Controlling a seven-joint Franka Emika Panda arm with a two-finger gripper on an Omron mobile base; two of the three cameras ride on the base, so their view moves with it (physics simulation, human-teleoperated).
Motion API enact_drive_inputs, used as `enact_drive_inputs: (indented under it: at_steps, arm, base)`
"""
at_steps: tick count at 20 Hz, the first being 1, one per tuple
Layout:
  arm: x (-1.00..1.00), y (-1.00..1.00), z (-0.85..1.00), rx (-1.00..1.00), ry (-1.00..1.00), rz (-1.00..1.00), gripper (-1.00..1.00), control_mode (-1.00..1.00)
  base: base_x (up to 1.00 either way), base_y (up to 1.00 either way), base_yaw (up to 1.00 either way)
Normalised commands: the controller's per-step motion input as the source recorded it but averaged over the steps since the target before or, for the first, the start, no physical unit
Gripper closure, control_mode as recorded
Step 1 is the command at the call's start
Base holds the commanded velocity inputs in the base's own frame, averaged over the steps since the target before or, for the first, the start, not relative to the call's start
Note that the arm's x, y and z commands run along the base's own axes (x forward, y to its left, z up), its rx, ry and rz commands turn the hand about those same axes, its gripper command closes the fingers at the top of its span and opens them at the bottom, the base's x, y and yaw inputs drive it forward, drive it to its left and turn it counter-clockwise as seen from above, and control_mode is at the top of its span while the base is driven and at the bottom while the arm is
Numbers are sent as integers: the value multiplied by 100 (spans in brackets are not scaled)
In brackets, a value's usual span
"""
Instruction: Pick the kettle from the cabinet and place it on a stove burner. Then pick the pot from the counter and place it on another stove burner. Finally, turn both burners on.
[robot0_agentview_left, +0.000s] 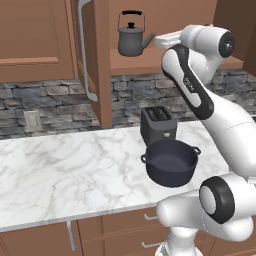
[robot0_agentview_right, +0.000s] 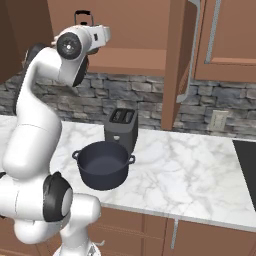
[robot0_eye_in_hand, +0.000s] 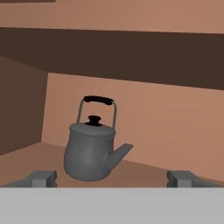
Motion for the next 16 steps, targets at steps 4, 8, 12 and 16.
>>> enact_drive_inputs:
  at_steps: [4, 8, 12, 16]
  arm:
    - [33, 0, 15, 0, 0, 0, -100, -100]
    - [34, 0, 5, 0, 0, 1, -100, -100]
    - [34, 0, 2, 1, 0, 2, -100, -100]
    - [35, 0, 0, 2, 1, 4, -100, -100]
  base:
    - [0, 0, 0]
    - [0, 0, 0]
    - [0, 0, 0]
    - [0, 0, 0]
